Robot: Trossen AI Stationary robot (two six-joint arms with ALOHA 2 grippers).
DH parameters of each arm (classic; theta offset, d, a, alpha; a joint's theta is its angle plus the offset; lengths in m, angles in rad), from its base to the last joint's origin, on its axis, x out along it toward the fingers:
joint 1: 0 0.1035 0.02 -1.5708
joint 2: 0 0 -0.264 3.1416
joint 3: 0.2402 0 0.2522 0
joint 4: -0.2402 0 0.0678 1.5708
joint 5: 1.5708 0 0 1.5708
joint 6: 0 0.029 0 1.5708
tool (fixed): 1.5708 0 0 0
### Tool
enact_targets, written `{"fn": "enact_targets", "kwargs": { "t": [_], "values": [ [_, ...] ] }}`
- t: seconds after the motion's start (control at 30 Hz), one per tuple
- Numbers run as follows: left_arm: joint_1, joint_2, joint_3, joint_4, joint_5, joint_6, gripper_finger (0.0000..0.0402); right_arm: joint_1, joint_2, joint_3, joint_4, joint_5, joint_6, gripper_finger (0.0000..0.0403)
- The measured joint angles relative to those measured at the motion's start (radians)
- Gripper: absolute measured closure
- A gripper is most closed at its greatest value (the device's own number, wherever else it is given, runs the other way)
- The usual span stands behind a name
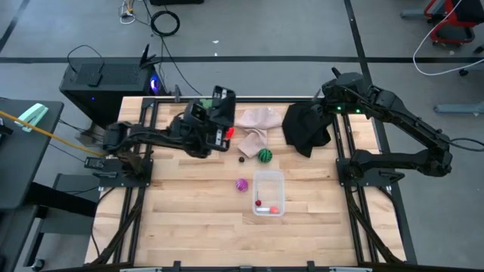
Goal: Pick and placing Produce into tupperware
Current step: Put the green watermelon into the transparent bin
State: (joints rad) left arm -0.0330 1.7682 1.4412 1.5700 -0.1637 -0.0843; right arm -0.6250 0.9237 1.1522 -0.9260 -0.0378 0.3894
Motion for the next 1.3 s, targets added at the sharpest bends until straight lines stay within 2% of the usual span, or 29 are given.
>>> {"fn": "enact_targets", "kwargs": {
  "t": [0.27,0.4,0.5,0.77,1.0,1.13,1.3],
  "values": [
    [0.0,-0.231,-0.375,0.001,-0.114,-0.036,0.038,0.017,0.049,0.0,-0.017,-0.083,0.01,0.0365],
    [0.0,-0.312,-0.5,0.001,-0.139,-0.03,0.0394,0.053,0.123,0.0,-0.017,-0.098,0.029,0.0365],
    [0.001,-0.365,-0.568,0.002,-0.149,-0.027,0.0396,0.088,0.204,0.0,-0.008,-0.151,0.026,0.0365],
    [0.0,-0.449,-0.668,0.0,-0.151,-0.043,0.0372,0.174,0.425,0.0,0.099,-0.184,0.081,0.0365],
    [0.0,-0.475,-0.706,0.002,-0.149,-0.063,0.0385,0.24,0.521,0.0,0.136,-0.201,0.068,0.0359],
    [0.0,-0.489,-0.72,0.0,-0.147,-0.062,0.0392,0.278,0.54,0.0,0.14,-0.206,0.065,0.033],
    [0.0,-0.511,-0.75,0.002,-0.147,-0.062,0.0385,0.305,0.563,0.0,0.165,-0.205,0.065,0.0267]
  ]
}}
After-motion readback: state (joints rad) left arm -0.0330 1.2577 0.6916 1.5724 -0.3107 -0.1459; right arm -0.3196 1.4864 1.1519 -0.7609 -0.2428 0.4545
